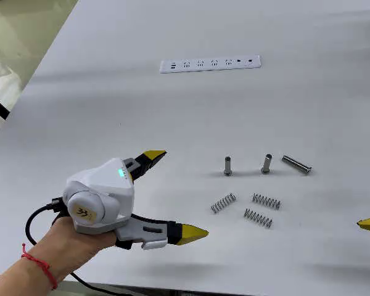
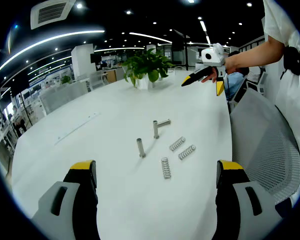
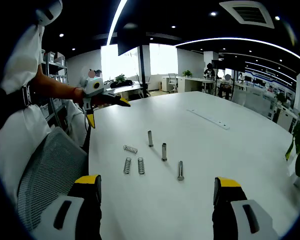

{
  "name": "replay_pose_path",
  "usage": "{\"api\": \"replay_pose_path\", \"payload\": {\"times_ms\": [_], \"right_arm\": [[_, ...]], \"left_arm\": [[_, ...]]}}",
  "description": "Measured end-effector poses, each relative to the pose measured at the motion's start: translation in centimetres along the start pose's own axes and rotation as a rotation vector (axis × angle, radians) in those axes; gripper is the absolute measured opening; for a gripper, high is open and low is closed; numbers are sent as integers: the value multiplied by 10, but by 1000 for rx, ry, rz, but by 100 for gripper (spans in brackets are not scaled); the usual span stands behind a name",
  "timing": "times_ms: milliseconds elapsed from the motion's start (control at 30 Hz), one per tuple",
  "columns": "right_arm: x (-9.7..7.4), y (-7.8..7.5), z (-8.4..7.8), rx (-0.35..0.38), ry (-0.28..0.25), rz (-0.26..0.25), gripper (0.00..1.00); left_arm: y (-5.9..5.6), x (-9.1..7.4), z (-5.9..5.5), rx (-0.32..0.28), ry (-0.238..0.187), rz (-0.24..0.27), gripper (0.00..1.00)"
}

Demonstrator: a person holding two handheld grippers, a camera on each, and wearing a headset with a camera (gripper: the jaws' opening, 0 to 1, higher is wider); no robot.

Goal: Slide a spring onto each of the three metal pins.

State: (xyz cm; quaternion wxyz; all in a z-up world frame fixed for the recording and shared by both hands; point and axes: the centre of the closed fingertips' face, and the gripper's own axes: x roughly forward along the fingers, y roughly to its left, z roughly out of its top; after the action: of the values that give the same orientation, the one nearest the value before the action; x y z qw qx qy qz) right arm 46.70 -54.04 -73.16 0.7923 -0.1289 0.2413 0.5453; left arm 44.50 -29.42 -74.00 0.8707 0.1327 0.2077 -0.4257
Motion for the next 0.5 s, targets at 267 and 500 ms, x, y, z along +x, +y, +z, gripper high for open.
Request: {"api": "replay_pose_path", "payload": {"times_ms": [267,500], "right_arm": [[3,5,-4,8,5,9,94],[4,6,-8,8,12,17,94]], "left_arm": [[-1,2,0,-4,1,0,99],[-2,4,-1,-8,1,-1,99]]}}
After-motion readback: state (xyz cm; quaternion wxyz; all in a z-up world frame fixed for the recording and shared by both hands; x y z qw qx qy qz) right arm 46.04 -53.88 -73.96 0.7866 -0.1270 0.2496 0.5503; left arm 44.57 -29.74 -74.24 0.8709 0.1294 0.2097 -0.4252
